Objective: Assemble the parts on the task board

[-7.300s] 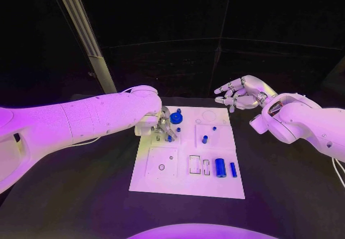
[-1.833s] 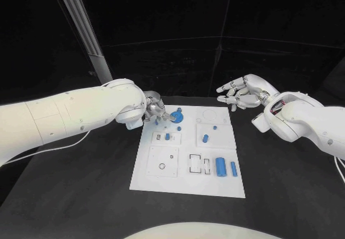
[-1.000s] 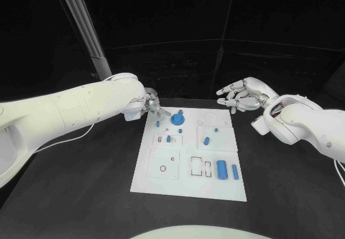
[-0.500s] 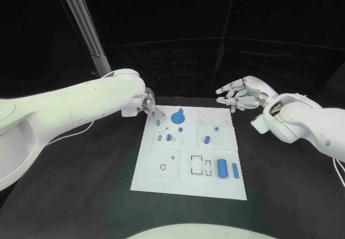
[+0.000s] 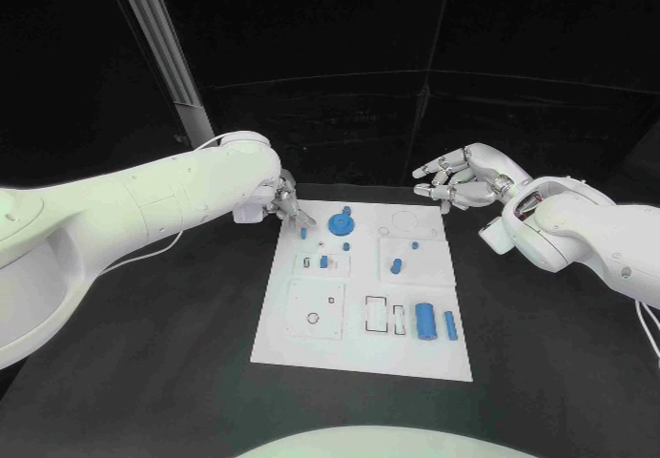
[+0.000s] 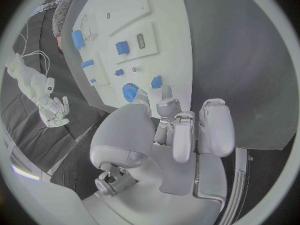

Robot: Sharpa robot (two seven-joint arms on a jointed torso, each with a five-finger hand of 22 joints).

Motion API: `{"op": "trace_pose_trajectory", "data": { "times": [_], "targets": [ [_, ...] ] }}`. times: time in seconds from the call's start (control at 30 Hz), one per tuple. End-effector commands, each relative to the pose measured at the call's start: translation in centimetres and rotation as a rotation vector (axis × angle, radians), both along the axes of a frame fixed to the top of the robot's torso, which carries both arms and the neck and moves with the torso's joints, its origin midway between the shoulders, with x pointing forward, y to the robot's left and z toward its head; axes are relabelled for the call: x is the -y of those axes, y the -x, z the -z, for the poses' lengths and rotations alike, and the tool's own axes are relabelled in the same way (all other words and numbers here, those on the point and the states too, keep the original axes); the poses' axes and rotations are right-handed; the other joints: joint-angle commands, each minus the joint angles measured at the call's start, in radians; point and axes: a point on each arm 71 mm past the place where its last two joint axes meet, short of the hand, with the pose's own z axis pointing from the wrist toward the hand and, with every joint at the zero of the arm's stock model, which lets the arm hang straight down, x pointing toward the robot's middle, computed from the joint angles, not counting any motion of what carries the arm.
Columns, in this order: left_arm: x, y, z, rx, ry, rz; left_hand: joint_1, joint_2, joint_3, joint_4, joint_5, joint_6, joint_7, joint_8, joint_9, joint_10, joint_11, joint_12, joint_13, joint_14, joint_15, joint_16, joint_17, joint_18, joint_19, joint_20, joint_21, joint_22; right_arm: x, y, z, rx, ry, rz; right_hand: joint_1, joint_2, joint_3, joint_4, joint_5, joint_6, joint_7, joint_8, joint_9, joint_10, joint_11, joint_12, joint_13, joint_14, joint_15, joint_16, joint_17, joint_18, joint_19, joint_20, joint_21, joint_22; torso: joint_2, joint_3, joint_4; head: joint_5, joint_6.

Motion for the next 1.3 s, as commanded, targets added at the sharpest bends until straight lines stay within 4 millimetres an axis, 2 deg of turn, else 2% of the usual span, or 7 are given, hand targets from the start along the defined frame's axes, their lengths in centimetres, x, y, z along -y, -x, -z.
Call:
{"op": "trace_pose_trajectory", "data": {
  "times": [0.03, 0.47, 0.63, 0.87, 1.3],
  "targets": [
    [0.13, 0.07, 0.26, -0.022, -0.015, 0.012, 0.007, 0.004, -0.003, -0.003, -0.004, 0.006, 0.000, 0.006, 0.001, 0.005, -0.002, 0.007, 0.002, 0.104, -0.009, 0.003, 0.263, -0.017, 0.018, -0.005, 0.007, 0.002, -0.13, 0.00, -0.13, 0.004, -0.005, -0.012, 0.012, 0.000, 0.001, 0.004, 0.007, -0.010, 0.000, 0.004, 0.001, -0.008, 0.002, 0.000, -0.001, -0.005, -0.001, -0.003, 0.001, 0.005, -0.001, 0.005, -0.003, -0.001, 0.000, 0.0001, 0.0003, -0.003, -0.005],
    [0.40, 0.05, 0.77, -0.030, -0.017, 0.009, 0.021, 0.009, -0.002, -0.006, -0.003, 0.005, 0.000, 0.007, 0.003, 0.003, -0.002, 0.009, 0.003, 0.104, -0.009, 0.003, 0.263, -0.017, 0.017, -0.006, 0.007, 0.004, -0.14, -0.02, -0.13, 0.005, -0.005, -0.012, 0.012, 0.000, 0.001, 0.004, 0.007, -0.010, 0.000, 0.004, 0.001, -0.008, 0.002, 0.000, -0.001, -0.005, -0.001, -0.003, 0.001, 0.005, -0.001, 0.005, -0.003, -0.001, -0.001, 0.0012, 0.0002, -0.003, -0.003],
    [0.64, 0.06, 0.95, -0.026, -0.012, 0.010, 0.027, 0.012, -0.001, -0.008, -0.003, 0.005, 0.000, 0.007, 0.003, 0.002, -0.002, 0.009, 0.004, 0.104, -0.009, 0.003, 0.263, -0.017, 0.017, -0.006, 0.008, 0.005, -0.16, -0.02, -0.13, 0.004, -0.005, -0.013, 0.012, 0.000, 0.001, 0.004, 0.007, -0.010, 0.000, 0.004, 0.001, -0.008, 0.002, 0.000, -0.001, -0.005, -0.001, -0.003, 0.001, 0.005, -0.001, 0.005, -0.003, -0.001, 0.000, 0.0002, 0.0009, -0.012, 0.000],
    [0.90, 0.06, 1.08, -0.024, -0.008, 0.012, 0.048, 0.022, 0.007, -0.013, -0.002, 0.004, 0.000, 0.008, 0.006, 0.000, -0.002, 0.010, 0.006, 0.104, -0.009, 0.003, 0.263, -0.017, 0.016, -0.006, 0.010, 0.008, -0.25, -0.04, -0.12, 0.004, -0.006, -0.015, 0.012, 0.000, 0.001, 0.004, 0.007, -0.010, 0.000, 0.004, 0.001, -0.008, 0.002, 0.000, -0.001, -0.005, -0.001, -0.003, 0.001, 0.005, -0.001, 0.005, -0.003, -0.001, 0.000, 0.0011, 0.0004, -0.008, -0.001],
    [1.04, -0.02, 1.13, -0.016, 0.000, 0.013, 0.078, 0.037, 0.022, -0.023, -0.002, 0.003, -0.001, 0.009, 0.009, -0.003, -0.002, 0.011, 0.008, 0.104, -0.009, 0.003, 0.263, -0.017, 0.014, -0.006, 0.010, 0.009, -0.39, -0.06, -0.10, 0.003, -0.006, -0.017, 0.012, 0.000, 0.001, 0.004, 0.007, -0.010, 0.000, 0.004, 0.001, -0.008, 0.002, 0.000, -0.001, -0.005, -0.001, -0.003, 0.001, 0.005, -0.001, 0.005, -0.003, -0.001, -0.001, 0.0004, 0.0007, -0.006, -0.003]
  ]
}}
